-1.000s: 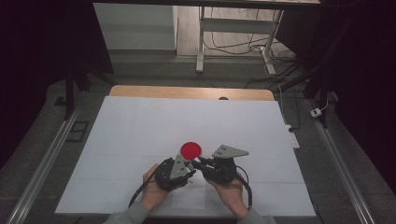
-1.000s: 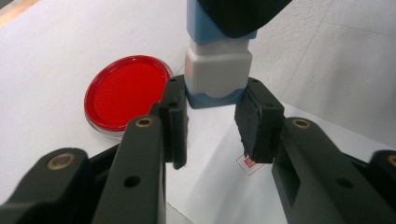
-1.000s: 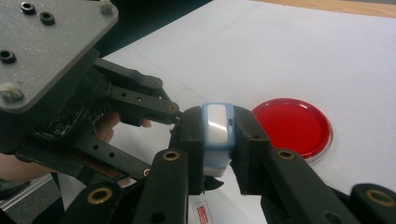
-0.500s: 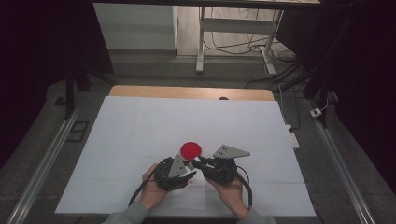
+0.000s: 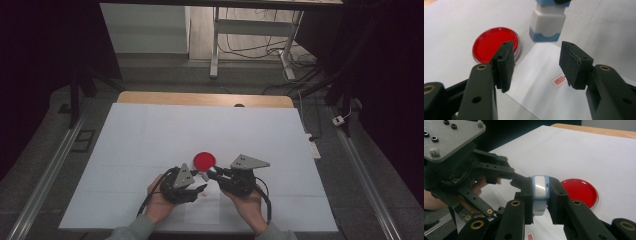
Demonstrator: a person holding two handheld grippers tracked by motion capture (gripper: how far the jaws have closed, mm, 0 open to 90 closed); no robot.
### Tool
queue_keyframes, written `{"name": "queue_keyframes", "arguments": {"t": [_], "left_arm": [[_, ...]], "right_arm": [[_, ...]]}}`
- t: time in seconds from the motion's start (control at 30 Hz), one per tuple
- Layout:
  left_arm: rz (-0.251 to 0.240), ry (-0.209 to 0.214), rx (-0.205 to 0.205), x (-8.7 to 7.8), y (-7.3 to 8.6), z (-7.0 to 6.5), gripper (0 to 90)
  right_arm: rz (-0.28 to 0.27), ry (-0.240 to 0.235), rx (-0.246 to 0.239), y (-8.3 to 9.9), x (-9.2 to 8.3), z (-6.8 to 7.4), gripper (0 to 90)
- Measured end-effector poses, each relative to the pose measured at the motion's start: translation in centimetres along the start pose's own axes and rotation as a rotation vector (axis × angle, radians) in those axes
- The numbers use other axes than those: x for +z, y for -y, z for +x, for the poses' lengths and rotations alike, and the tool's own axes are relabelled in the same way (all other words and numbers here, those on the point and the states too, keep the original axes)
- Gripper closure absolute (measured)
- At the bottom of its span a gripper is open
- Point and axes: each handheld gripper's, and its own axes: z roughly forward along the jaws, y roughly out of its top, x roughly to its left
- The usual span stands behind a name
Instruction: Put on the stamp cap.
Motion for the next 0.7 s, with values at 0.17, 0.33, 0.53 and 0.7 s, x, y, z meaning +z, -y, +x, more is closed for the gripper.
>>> {"name": "queue_keyframes", "arguments": {"t": [0.17,0.33,0.53,0.7], "left_arm": [[0.019,0.026,-0.024,-1.1,0.6,0.5,40.6],[0.02,0.035,-0.048,-2.8,1.5,1.4,38.3],[0.041,0.033,-0.072,-4.5,2.9,2.3,36.3],[0.036,0.019,-0.106,-5.7,3.9,3.0,35.8]], "right_arm": [[-0.01,-0.001,0.0,-0.1,-0.3,-0.2,75.1],[-0.011,0.003,-0.007,-0.1,-0.6,-0.5,75.1],[-0.017,0.008,-0.009,-0.1,-0.8,-0.9,75.1],[-0.018,0.015,-0.02,-0.2,-0.9,-1.1,75.2]]}}
